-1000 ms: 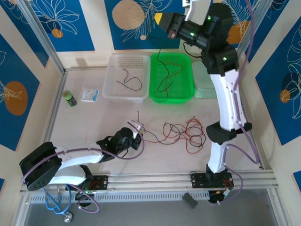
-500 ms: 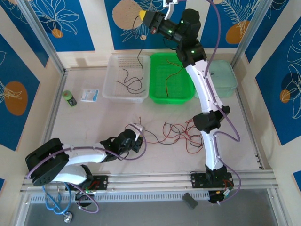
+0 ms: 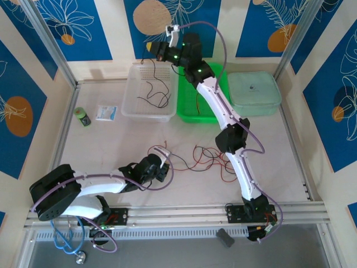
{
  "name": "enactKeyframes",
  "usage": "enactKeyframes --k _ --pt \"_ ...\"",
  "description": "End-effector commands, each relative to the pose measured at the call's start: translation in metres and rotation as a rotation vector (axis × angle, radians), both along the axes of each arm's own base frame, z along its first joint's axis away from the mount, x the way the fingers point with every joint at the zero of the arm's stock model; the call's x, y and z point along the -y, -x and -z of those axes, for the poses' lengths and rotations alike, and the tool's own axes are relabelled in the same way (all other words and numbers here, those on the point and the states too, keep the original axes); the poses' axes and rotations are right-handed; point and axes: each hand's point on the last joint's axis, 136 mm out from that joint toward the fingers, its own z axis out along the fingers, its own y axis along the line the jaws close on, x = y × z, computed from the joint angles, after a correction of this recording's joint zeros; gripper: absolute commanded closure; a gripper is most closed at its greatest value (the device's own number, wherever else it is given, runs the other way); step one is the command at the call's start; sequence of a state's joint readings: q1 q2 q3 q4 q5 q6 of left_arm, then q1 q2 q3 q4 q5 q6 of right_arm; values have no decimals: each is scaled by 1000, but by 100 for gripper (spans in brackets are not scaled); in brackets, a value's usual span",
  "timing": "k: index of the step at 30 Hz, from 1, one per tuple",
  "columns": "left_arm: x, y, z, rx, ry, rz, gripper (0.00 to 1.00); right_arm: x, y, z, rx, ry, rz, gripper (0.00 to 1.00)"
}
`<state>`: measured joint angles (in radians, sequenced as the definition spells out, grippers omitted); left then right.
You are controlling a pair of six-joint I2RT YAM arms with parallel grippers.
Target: Untangle the cables
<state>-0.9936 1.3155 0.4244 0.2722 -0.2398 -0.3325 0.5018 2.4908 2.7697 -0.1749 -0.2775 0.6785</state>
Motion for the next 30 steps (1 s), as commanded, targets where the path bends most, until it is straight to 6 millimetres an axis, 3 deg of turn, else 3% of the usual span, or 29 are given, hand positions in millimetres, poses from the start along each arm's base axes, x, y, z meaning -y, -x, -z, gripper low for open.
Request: enactKeyframes --k 1,8,13,16,22,24,27,30 --pt "9 0 -17 21 22 25 90 4 -19 54 -82 116 64 100" --pt "13 -3 -40 56 55 28 56 5 -25 147 -258 282 78 100" --pt "10 -5 -64 92 65 26 43 5 -24 203 -356 363 65 100" --pt "4 -5 -81 120 75 15 38 7 -23 225 -396 393 59 100" --pt "-22 -8 -116 178 63 -68 29 6 -14 245 -451 426 25 97" --pt "-31 -10 -126 190 49 -102 26 5 -10 244 -453 428 10 84" --pt "-45 -15 -133 170 17 -161 23 3 -3 235 -456 432 -7 55" --pt "-53 -20 -132 106 -10 -202 23 4 5 218 -449 437 -18 43"
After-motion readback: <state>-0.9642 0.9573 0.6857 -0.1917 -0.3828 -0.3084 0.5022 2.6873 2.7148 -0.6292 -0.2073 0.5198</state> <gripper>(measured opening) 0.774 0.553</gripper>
